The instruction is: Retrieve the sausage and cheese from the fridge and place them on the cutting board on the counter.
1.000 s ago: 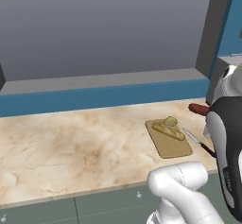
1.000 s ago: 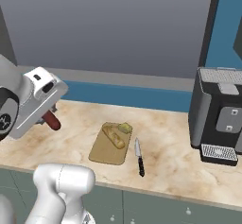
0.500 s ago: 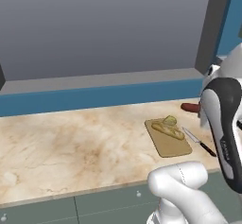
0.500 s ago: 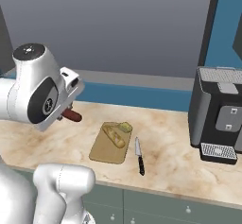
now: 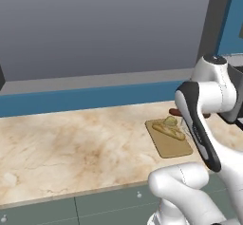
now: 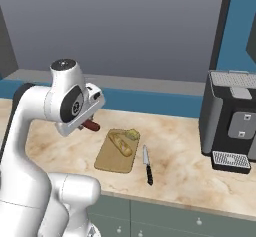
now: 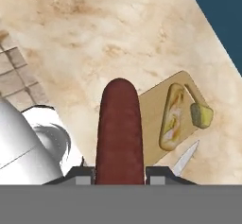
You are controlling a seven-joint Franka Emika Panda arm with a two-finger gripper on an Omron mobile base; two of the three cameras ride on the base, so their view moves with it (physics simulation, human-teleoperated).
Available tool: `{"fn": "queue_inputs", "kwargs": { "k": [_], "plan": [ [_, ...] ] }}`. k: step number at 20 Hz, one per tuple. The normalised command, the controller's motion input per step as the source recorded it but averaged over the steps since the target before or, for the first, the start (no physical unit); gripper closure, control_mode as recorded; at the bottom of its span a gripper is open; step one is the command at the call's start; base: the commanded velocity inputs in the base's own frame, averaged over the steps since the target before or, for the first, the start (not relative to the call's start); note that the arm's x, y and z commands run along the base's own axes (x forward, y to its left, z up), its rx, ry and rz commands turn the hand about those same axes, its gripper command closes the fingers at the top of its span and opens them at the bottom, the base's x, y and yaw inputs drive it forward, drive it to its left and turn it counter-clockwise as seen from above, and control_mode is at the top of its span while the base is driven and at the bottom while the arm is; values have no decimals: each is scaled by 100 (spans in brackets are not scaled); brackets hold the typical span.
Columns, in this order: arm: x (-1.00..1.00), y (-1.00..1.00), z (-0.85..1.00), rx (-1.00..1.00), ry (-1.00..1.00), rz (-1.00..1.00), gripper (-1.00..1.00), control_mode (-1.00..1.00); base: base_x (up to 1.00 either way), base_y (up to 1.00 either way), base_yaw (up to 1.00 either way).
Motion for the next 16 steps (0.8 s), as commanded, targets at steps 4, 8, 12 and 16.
{"fn": "queue_inputs", "kwargs": {
  "k": [4, 8, 12, 16],
  "plan": [
    [67, -38, -99, 0, 8, 11, 100, -100, 0, 0, 0],
    [49, -10, -94, 0, 0, 3, 100, -100, 0, 0, 0],
    [41, -3, -86, 0, 0, 1, 100, -100, 0, 0, 0],
    [39, 0, -71, 0, 5, 0, 100, -100, 0, 0, 0]
  ]
}}
